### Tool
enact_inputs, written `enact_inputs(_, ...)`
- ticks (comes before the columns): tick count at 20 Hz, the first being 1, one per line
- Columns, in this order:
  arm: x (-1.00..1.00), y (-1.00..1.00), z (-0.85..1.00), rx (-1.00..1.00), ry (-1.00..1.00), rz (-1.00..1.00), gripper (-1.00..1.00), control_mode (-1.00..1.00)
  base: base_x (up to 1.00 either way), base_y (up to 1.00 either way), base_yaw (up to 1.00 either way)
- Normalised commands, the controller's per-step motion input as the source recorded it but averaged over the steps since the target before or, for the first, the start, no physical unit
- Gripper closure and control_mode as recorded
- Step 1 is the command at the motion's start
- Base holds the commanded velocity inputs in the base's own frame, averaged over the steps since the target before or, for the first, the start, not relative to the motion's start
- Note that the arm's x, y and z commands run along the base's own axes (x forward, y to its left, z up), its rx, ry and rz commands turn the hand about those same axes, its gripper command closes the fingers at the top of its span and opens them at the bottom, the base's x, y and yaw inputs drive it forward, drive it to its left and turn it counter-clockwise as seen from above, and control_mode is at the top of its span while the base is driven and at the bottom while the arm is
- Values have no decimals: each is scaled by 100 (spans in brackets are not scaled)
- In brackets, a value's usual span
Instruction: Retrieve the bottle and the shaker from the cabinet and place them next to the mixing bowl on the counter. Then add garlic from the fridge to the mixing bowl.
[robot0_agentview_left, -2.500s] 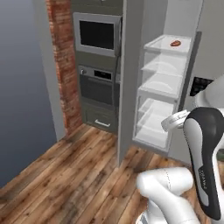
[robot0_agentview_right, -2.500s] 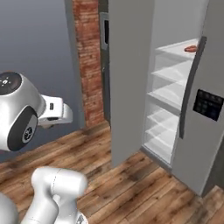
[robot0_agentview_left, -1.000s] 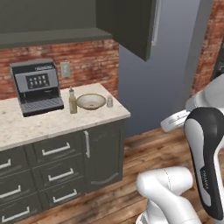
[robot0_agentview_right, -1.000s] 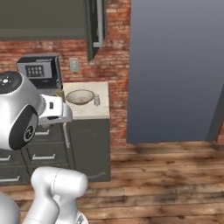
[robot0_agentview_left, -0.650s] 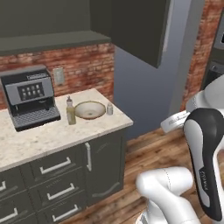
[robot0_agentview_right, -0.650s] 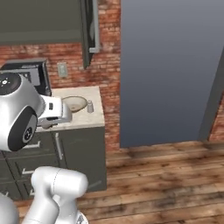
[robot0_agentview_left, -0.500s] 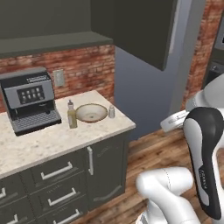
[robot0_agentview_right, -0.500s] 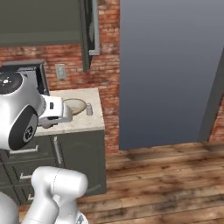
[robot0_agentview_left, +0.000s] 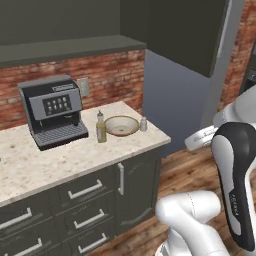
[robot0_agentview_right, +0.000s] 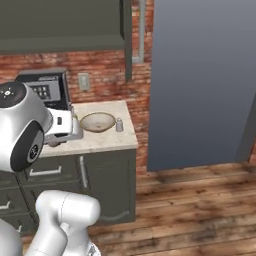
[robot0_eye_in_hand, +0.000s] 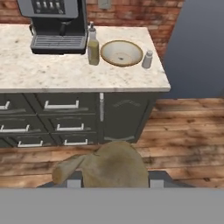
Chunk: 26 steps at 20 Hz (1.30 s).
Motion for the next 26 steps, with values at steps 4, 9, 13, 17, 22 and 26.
enact_inputs(4, 0, 0, 0, 0, 0, 0, 100, 100, 56, 44, 5)
enact_inputs(9, 0, 0, 0, 0, 0, 0, 100, 100, 60, 34, 1)
enact_inputs(13, 0, 0, 0, 0, 0, 0, 100, 100, 61, 28, 0)
enact_inputs(17, 0, 0, 0, 0, 0, 0, 100, 100, 60, 15, 0)
enact_inputs(22, 0, 0, 0, 0, 0, 0, 100, 100, 43, -1, 0)
enact_inputs(26, 0, 0, 0, 0, 0, 0, 100, 100, 9, 0, 0)
